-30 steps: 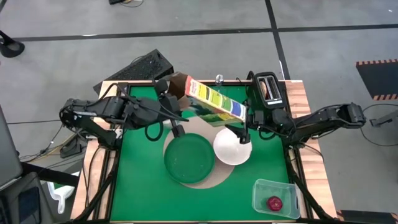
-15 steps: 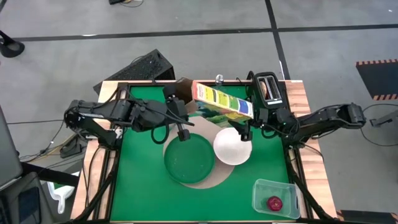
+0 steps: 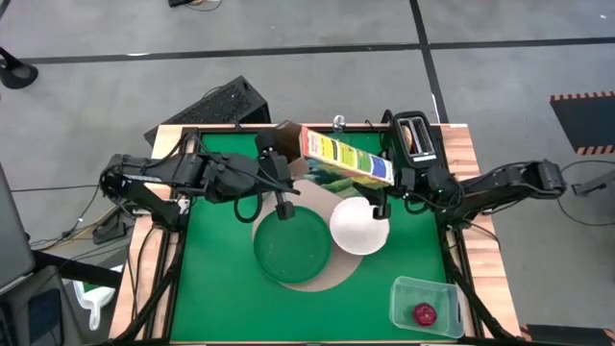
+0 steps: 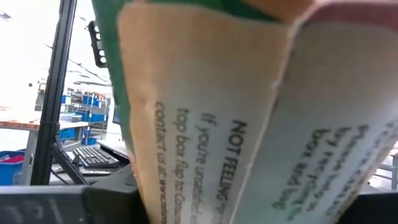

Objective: Arrange a breakfast setting
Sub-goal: Pour the cereal into the white bowl

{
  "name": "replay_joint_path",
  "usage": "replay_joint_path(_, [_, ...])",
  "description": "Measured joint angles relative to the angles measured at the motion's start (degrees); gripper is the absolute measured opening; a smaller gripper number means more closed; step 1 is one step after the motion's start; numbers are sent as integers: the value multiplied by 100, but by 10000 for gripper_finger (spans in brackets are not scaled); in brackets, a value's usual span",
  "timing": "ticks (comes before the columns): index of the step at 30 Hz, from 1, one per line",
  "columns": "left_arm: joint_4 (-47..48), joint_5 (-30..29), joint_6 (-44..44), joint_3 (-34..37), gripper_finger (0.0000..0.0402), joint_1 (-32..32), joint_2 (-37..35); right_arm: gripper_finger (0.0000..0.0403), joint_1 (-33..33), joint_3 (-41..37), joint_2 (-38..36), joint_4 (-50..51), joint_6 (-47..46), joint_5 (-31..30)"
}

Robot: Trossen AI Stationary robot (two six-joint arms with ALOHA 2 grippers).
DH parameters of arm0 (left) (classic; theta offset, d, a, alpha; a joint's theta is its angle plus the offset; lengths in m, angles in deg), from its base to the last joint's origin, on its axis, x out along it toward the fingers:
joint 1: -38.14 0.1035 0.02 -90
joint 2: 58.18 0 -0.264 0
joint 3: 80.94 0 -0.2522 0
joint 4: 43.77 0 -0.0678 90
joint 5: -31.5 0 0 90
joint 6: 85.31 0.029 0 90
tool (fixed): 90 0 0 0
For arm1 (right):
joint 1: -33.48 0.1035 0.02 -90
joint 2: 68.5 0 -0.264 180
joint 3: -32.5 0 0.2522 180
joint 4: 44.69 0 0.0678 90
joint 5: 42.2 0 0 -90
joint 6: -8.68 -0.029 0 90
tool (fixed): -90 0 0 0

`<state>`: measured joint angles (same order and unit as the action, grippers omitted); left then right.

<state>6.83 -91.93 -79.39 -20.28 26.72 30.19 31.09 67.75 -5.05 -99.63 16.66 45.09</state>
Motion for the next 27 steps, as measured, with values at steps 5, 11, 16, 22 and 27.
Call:
replay_joint_path(5, [97, -110, -158, 0, 48, 0, -24, 251, 11, 0, -405, 532, 76, -43])
replay_joint_path(11, [424, 4, -386, 0, 131, -23, -101, 250, 11, -4, -1252, 1673, 128, -50])
replay_joint_path(16, [817, 14, -639, 0, 172, -142, -295, 250, 11, -4, -2176, 2919, 96, -93])
replay_joint_path(22, [1062, -28, -812, -2, 177, -421, -445, 249, 71, -7, -3391, 4336, -202, -115])
replay_joint_path(27, [1208, -193, -858, 37, 176, -680, -453, 249, 302, -7, -4432, 5445, -354, -212])
